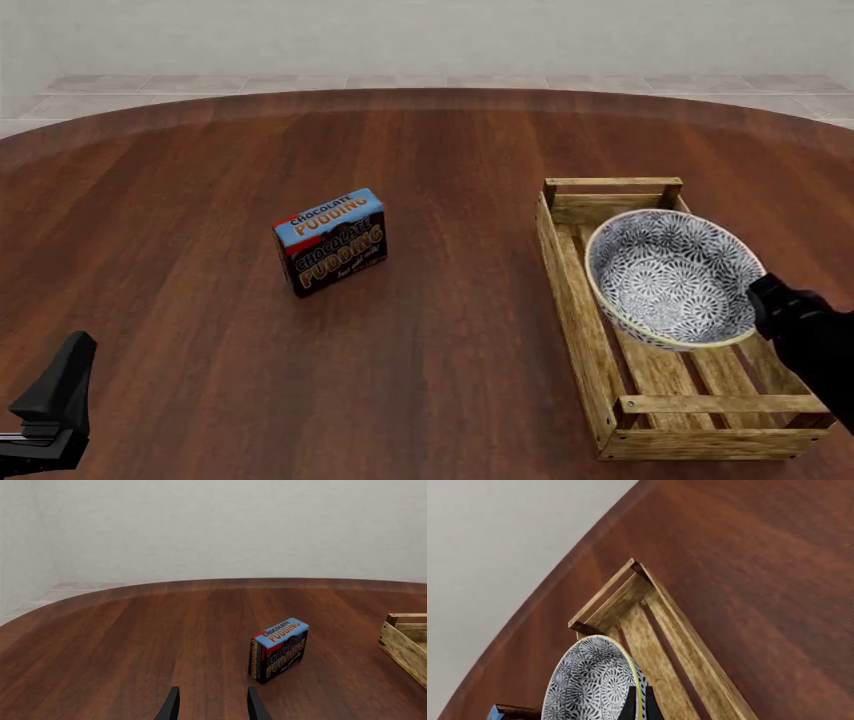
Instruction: Pick up the bowl on the left and put it in the tray.
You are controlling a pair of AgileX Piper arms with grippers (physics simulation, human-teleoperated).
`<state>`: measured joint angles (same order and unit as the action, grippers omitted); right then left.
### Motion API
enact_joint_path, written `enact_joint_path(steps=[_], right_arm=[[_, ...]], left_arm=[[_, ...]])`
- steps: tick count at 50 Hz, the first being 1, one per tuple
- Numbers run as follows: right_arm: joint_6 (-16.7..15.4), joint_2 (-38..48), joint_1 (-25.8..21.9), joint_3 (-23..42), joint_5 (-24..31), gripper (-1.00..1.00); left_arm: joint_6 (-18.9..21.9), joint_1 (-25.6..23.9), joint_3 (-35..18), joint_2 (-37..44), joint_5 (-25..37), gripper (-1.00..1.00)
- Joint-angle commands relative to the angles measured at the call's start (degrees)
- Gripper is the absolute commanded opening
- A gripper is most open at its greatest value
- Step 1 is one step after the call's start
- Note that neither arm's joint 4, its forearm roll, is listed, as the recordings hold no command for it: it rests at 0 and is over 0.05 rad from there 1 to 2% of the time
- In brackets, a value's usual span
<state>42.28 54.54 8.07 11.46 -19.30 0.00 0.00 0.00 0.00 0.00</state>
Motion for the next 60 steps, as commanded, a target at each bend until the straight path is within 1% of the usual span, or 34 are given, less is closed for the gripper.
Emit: enact_joint_path(steps=[1,2,26,28,30,39,42,53,60], right_arm=[[-0.1,2.3,0.7,0.0,-2.5,-1.0],[-0.2,2.9,0.7,-0.2,-3.3,-1.0],[-1.7,5.6,1.5,-0.1,-5.2,-1.0],[-1.5,5.2,1.4,0.1,-4.6,-1.0],[-2.1,6.0,1.6,0.3,-5.3,-1.0],[-2.6,7.9,1.7,0.5,-6.6,-1.0],[-2.8,9.0,1.8,0.3,-7.9,-1.0],[-3.5,10.0,1.9,0.9,-8.0,-1.0],[-3.7,11.1,2.0,0.7,-9.0,-1.0]], left_arm=[[0.0,0.0,0.0,0.0,0.0,1.0],[0.0,0.0,0.0,0.0,0.0,1.0],[0.0,0.0,0.0,0.0,0.0,1.0],[0.0,0.0,0.0,0.0,0.0,1.0],[0.0,0.0,0.0,0.0,0.0,1.0],[0.0,0.0,0.0,0.0,0.0,1.0],[0.0,0.0,0.0,0.0,0.0,1.0],[0.0,0.0,0.0,0.0,0.0,1.0],[0.0,0.0,0.0,0.0,0.0,1.0]])
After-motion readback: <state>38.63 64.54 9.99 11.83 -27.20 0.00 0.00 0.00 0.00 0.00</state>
